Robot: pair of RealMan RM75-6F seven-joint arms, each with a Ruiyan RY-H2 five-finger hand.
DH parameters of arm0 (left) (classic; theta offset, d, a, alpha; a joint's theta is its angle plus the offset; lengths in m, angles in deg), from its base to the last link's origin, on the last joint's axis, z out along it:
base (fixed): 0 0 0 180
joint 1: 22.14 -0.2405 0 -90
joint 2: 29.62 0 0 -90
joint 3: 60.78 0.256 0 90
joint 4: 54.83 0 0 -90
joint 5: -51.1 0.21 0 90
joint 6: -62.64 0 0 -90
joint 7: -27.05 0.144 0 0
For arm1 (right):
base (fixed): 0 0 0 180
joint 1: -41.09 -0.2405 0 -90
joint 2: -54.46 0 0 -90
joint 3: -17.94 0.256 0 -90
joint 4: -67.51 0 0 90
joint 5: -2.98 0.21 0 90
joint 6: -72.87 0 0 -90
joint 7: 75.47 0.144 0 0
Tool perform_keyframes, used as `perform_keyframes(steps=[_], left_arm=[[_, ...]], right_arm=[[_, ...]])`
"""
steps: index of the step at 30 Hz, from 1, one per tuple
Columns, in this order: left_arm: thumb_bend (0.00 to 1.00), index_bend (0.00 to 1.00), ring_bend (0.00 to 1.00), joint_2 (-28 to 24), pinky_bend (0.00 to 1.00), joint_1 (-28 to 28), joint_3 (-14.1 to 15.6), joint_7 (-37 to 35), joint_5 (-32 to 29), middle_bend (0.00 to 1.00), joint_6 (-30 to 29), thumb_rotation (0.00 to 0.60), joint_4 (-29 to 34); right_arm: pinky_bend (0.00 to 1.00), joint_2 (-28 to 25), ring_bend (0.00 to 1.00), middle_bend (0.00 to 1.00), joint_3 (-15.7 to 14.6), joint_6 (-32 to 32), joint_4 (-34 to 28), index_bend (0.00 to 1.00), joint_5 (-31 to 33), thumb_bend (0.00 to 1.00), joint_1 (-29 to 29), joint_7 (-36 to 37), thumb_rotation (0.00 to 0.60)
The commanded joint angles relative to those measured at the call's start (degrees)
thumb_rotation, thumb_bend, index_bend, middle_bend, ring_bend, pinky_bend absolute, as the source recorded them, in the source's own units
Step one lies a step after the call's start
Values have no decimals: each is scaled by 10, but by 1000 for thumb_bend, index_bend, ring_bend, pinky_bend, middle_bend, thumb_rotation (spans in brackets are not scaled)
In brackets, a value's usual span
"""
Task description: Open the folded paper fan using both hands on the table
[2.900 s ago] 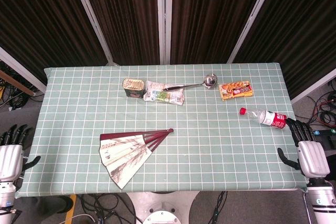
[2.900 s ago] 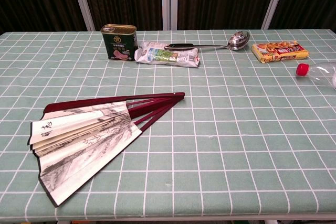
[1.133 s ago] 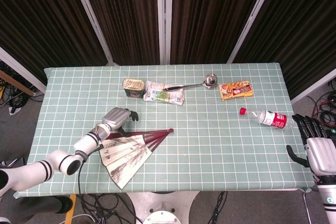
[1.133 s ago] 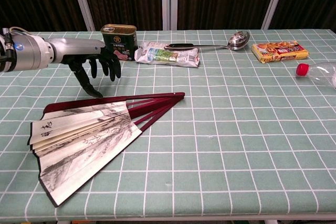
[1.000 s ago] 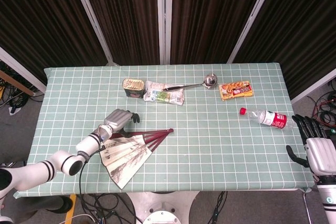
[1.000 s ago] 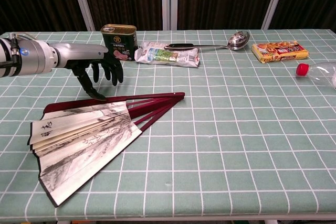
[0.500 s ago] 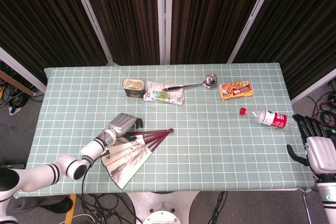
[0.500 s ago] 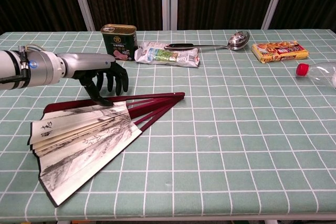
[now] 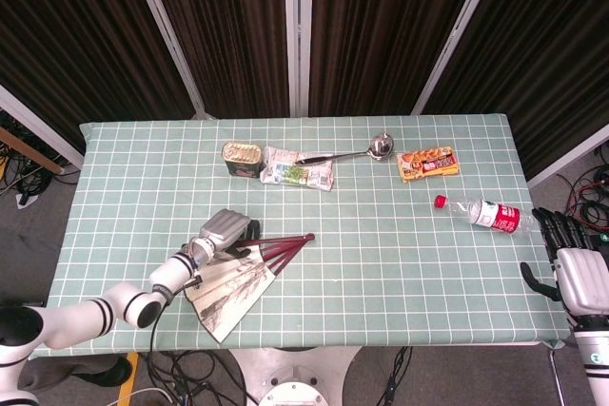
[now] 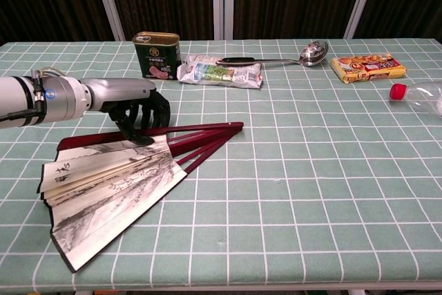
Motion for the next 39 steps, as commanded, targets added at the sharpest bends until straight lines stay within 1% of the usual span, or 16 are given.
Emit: perform_keyframes(steps=[1,3,6,10,13,15,19,22,23,26,30,35,39], left_arm=[[312,482,509,3,576,1,4,0,5,524,0,600,-2],[318,514,537,5,589,0,6,3,11,554,-7,600,-4],[335,577,593,3,639,-5,6,5,20,609,-25,600,1],[347,619,650,-13,696,-11,3,0,29,658,-44,600,19],[349,626,663,-36,703,-25,-4,-15,36,674,-75,600,45],[349,629,669,-60,707,-39,-12,-35,42,677,-103,600,73],[347,630,670,-114,712,-71,-23,-83,64,677,-161,600,137],[346,630,670,-152,713,-94,-31,-123,80,677,-202,600,180],[346,630,670,-164,713,-103,-35,-139,86,677,-220,600,195],[349,630,670,-183,713,-125,-44,-180,106,677,-268,600,226],[352,630,670,-191,713,-144,-46,-216,138,677,-317,600,248],[350,630,670,-185,715,-150,-47,-227,180,678,-361,600,257],[348,630,670,-181,715,-149,-48,-210,204,678,-382,600,264]], right_arm=[[0,0,0,58,1,-2,0,5,1,292,1,-1,600],[0,-1,0,58,1,-4,-1,6,1,291,2,-1,600],[0,-1,0,58,1,-5,-2,5,2,291,3,-2,600],[0,0,0,58,3,-5,0,5,2,292,2,1,600],[0,-1,0,58,2,3,1,5,-1,292,-2,8,600],[0,-4,0,58,-1,15,-1,5,-8,291,-9,18,600],[0,-14,0,63,-14,62,-9,5,-26,293,-31,63,600],[0,-20,0,73,-27,114,-19,6,-52,296,-60,130,600],[0,-21,0,75,-32,136,-21,6,-65,296,-75,163,600],[0,-18,0,84,-46,185,-19,5,-103,296,-116,249,600],[0,1,0,103,-56,225,-9,30,-146,296,-168,341,600],[0,38,0,113,-56,270,0,85,-166,295,-240,486,600],[0,64,0,114,-49,298,16,96,-175,296,-293,538,600]])
